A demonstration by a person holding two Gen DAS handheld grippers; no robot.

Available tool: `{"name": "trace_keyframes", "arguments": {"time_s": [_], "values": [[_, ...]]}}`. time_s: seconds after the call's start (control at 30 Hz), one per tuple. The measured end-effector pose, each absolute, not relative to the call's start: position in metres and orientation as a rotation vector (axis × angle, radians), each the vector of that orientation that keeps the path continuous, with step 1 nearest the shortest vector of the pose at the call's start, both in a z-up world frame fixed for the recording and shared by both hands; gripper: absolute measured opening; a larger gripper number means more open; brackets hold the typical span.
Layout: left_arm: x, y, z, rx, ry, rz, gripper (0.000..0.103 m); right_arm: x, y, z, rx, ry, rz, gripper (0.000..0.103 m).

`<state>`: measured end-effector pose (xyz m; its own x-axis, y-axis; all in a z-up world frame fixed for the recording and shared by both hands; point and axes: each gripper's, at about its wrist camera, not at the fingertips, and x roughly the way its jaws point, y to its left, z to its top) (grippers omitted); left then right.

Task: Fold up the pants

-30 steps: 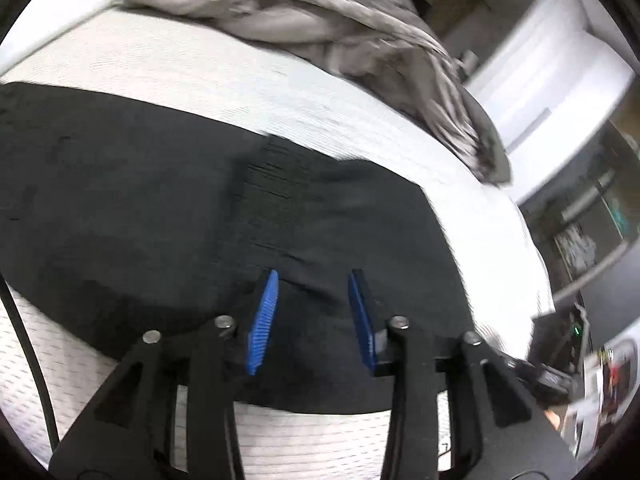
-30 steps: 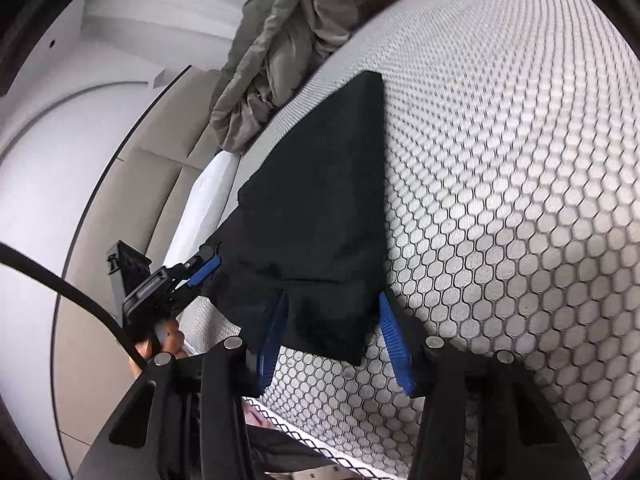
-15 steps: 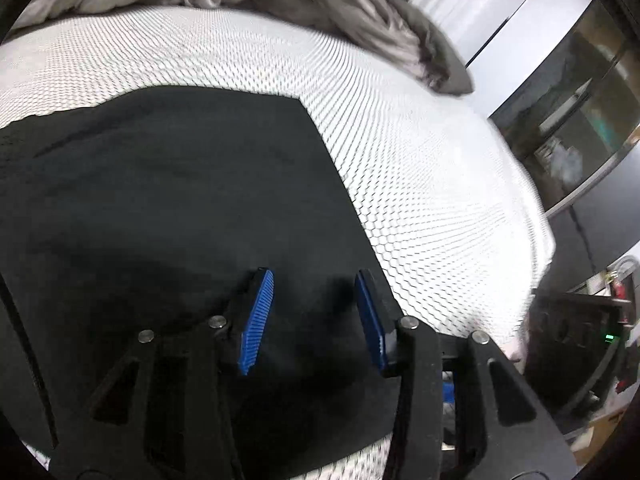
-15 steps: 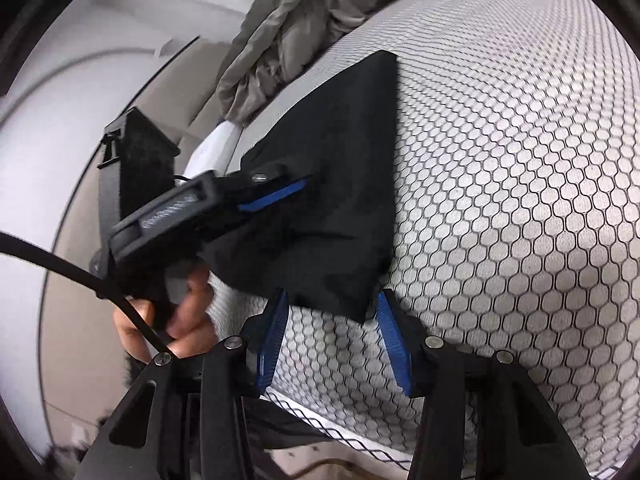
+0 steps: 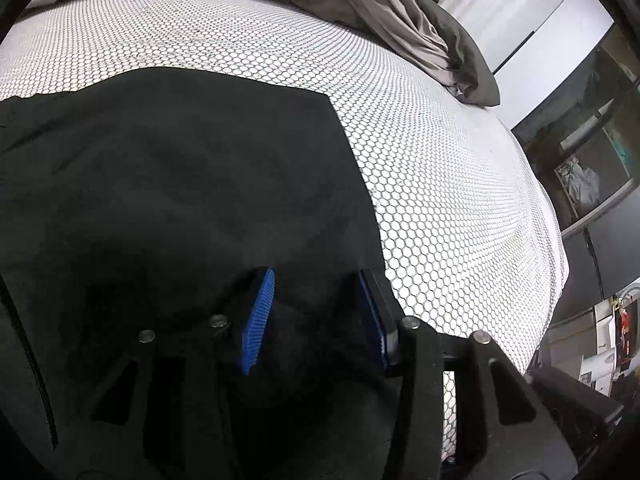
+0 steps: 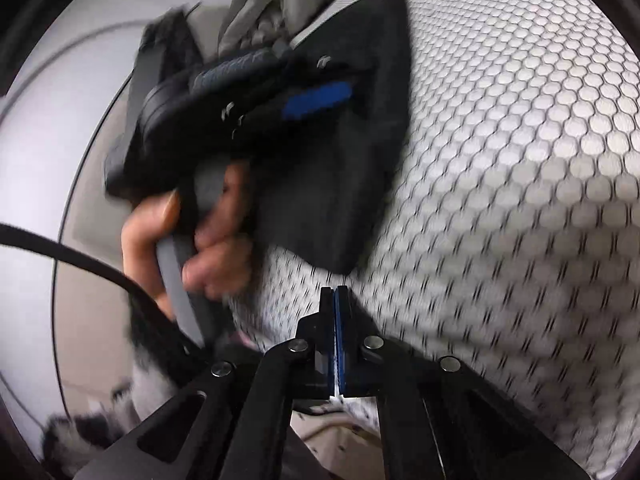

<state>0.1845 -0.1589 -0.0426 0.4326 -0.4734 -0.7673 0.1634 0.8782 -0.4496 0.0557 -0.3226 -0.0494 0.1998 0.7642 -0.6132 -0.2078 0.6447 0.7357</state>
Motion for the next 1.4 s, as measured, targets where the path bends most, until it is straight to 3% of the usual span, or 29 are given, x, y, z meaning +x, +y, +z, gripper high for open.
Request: {"name": "trace_keyframes", "arguments": {"time_s": [0.07,0.13,0.23,0.37,0.43,0.6,0.7,0.77,0.83,0.93,1.07,1.27,1.3,1.4], "values": [[0.183,-0.159,-0.038,-0.343,1.069,-0.424,0.04,0.048,-0.33,-0.035,0.537,1.146,0.706,0.01],[0.176,-0.157,-0.028,-0.332,1.054,-0.467,0.04,0.045,-0.342,-0.021,0.539,1.095,0.676,0.029],[0.166,-0.156,-0.019,-0.315,1.025,-0.488,0.041,0.05,-0.361,-0.008,0.583,1.007,0.61,0.044],[0.175,-0.157,-0.032,-0.325,1.059,-0.472,0.042,0.07,-0.365,-0.023,0.679,1.015,0.594,0.043],[0.177,-0.156,-0.042,-0.347,1.053,-0.454,0.042,0.077,-0.351,-0.032,0.611,1.071,0.639,0.003],[0.181,-0.148,-0.048,-0.396,1.073,-0.457,0.042,0.062,-0.343,-0.034,0.49,1.138,0.698,0.003],[0.177,-0.14,-0.045,-0.43,1.08,-0.447,0.043,0.051,-0.353,-0.028,0.448,1.185,0.733,0.008],[0.168,-0.138,-0.038,-0.411,1.071,-0.459,0.043,0.045,-0.364,-0.014,0.441,1.131,0.727,0.02],[0.145,-0.14,-0.028,-0.35,1.031,-0.491,0.05,0.042,-0.383,0.002,0.471,1.041,0.683,0.049],[0.111,-0.157,-0.024,-0.197,0.989,-0.546,0.055,0.054,-0.397,0.008,0.542,0.983,0.633,0.053],[0.087,-0.183,-0.037,0.043,0.987,-0.562,0.062,0.068,-0.396,-0.005,0.602,1.021,0.629,0.053],[0.075,-0.184,-0.046,0.092,0.96,-0.57,0.068,0.104,-0.356,-0.015,0.566,1.05,0.659,0.053],[0.078,-0.184,-0.047,0.076,0.968,-0.569,0.068,0.112,-0.348,-0.017,0.538,1.058,0.658,0.051],[0.085,-0.19,-0.049,0.061,0.984,-0.569,0.068,0.145,-0.297,-0.037,0.439,1.111,0.66,0.026]]}}
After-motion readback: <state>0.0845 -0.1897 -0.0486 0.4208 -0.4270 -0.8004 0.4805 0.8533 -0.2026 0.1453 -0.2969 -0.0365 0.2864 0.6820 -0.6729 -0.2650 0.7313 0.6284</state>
